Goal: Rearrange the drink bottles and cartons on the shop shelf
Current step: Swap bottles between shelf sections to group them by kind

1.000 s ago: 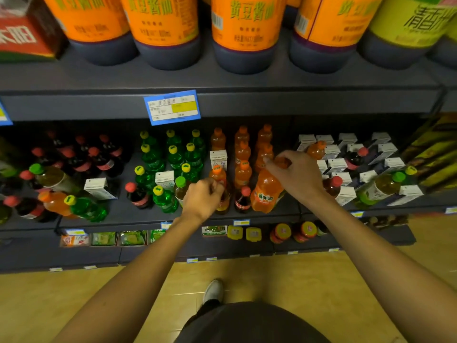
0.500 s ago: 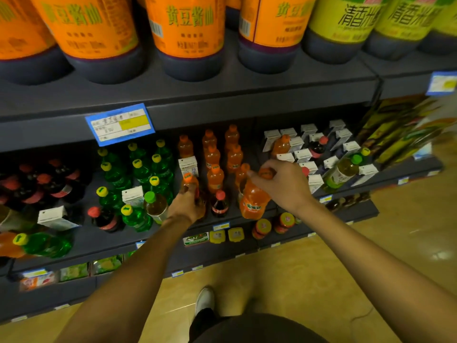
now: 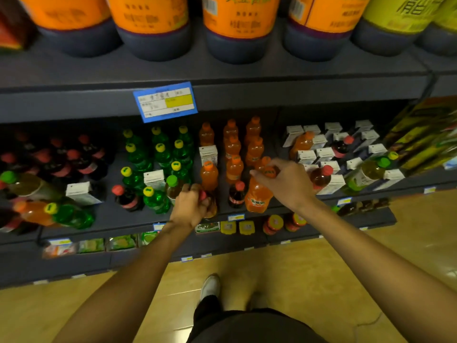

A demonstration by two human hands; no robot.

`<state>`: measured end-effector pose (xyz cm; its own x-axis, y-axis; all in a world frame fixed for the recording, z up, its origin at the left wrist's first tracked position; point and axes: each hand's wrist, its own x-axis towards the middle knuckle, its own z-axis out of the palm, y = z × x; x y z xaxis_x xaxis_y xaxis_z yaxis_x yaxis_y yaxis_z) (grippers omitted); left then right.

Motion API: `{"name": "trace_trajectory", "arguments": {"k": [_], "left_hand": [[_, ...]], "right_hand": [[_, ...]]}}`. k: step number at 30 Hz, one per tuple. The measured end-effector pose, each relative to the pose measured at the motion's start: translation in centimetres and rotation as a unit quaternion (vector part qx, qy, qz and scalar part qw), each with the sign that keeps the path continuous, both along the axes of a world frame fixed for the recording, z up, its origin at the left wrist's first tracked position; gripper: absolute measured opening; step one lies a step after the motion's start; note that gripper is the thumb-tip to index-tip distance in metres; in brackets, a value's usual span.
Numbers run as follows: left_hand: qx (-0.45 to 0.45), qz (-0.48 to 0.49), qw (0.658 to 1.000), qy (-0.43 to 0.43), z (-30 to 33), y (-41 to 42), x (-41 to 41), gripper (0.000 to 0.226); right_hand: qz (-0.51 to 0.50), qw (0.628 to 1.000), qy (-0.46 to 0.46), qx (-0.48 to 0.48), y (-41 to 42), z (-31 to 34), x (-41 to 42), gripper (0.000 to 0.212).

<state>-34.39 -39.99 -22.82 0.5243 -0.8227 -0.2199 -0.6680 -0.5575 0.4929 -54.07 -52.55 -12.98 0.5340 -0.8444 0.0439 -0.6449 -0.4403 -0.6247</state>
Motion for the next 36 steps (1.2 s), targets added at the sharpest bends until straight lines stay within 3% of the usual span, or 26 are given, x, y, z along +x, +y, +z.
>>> {"name": "trace_trajectory", "arguments": {"k": [4,11,20,28,36], "left_hand": [[-0.029,0.016,0.999,0.007,0.9,2.8,0.0,0.032],[0.021,0.072,0.997,0.016,2.1,8.0,-1.5,0.030],[0.037,0.094,0.994,0.029,1.3,13.1,-2.3,0.042],[0.036,0.085,0.996,0.004,2.0,13.7,-1.3,0.038],[0.008,0.080,0.997,0.017,2.2,13.2,-1.0,0.039]], "right_hand": [[0.032,0.999,0.017,-0.004,0.4,-1.5,2.8,0.034],[0.101,0.987,0.125,0.018,0.7,-6.0,8.9,0.042],[0.192,0.929,0.312,-0.042,1.3,-10.8,13.5,0.039],[0.208,0.902,0.374,-0.053,0.5,-12.4,14.0,0.038],[0.199,0.905,0.370,-0.060,0.1,-13.7,14.1,0.040]]}}
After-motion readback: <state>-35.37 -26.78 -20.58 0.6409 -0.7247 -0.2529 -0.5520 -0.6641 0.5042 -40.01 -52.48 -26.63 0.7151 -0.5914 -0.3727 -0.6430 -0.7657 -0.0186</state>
